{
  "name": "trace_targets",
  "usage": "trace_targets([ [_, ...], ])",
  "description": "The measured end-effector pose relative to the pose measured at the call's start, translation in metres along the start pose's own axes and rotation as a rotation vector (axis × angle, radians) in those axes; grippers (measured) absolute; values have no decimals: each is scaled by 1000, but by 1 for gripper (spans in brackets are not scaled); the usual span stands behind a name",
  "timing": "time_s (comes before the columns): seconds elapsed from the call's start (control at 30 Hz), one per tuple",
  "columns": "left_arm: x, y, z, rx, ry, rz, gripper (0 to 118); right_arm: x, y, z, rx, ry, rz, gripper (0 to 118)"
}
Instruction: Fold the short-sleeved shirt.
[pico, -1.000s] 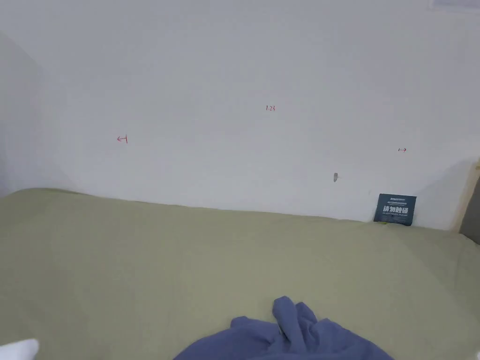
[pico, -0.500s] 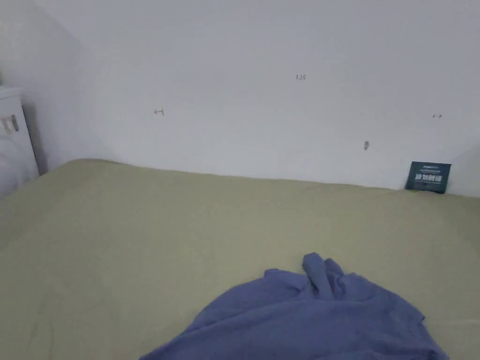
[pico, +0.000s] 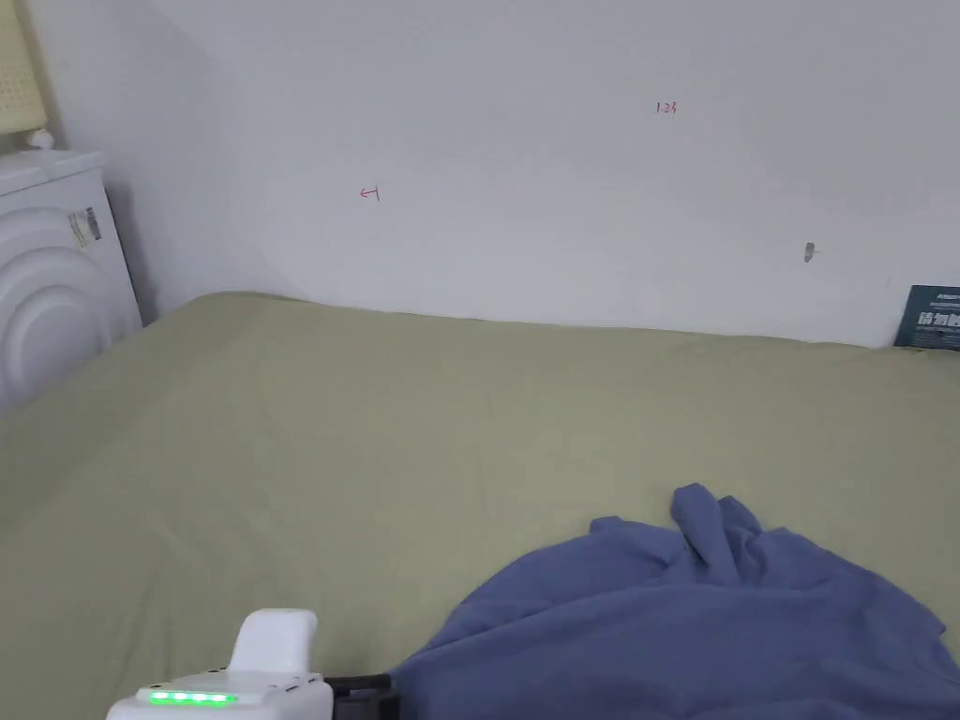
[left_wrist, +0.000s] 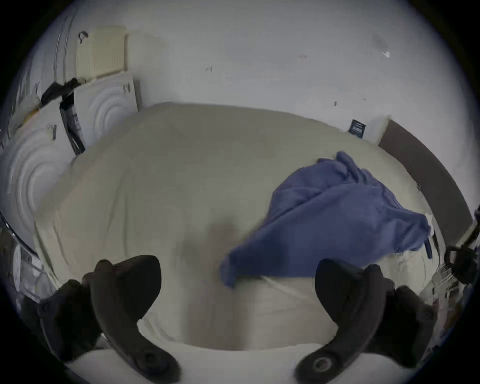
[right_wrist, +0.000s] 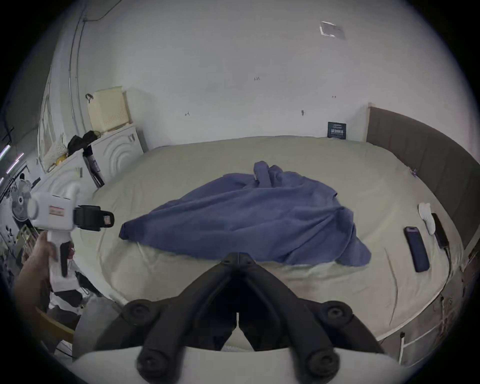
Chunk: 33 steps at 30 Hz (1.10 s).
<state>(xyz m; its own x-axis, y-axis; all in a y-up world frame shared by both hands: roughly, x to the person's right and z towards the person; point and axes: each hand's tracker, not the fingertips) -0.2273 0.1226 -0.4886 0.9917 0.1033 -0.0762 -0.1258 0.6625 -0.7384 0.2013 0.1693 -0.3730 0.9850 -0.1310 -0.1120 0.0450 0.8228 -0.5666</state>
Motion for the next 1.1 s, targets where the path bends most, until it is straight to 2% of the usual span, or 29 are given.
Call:
trace_targets([
  [0.07,1,4,-15,-52,-29,25,118,2,3,-2,2,1,-6,0],
  [0.23,15,-8,-57,-119,65,-18,111,9,10,-12,-10,0,-28,0],
  [0.27,15,-11,-57,-142,80,-12,98,12,13,-16,-13,-3,-34,0],
  [0.3,20,-14,-55,-127,66,-2,74,11,16,-20,-17,-5,-39,0],
  [0.33,22,-16,-53,-114,53,9,22,14,22,-24,-19,-9,-46,0],
  [0.37,27,-18,-52,-102,26,10,2,19,29,-32,-16,-11,-48,0],
  [0.5,33,-20,-49,-79,16,-28,2,54,88,-98,-15,-29,-17,3],
  [0.53,29,-19,-49,-74,4,-28,2,67,104,-120,-14,2,-32,20],
  [0.6,29,-16,-51,-75,-5,-26,2,95,143,-177,-76,83,-50,81],
  [0.63,29,-15,-53,-84,-8,-23,2,105,160,-205,-134,83,-26,100],
  [0.7,26,-13,-55,-100,-13,-15,2,125,196,-259,-222,58,95,100],
  [0.77,25,-13,-55,-100,-16,-27,2,138,221,-309,-324,-34,205,100],
  [0.83,23,-10,-57,-112,-21,-36,2,152,230,-347,-453,7,285,100],
  [0.93,20,-7,-61,-122,-12,-28,2,155,232,-389,-573,35,356,100],
  [1.0,17,-6,-64,-131,-16,-9,2,152,226,-399,-556,122,409,100],
  [1.1,20,-7,-67,-135,-18,-8,2,150,215,-415,-637,203,398,100],
])
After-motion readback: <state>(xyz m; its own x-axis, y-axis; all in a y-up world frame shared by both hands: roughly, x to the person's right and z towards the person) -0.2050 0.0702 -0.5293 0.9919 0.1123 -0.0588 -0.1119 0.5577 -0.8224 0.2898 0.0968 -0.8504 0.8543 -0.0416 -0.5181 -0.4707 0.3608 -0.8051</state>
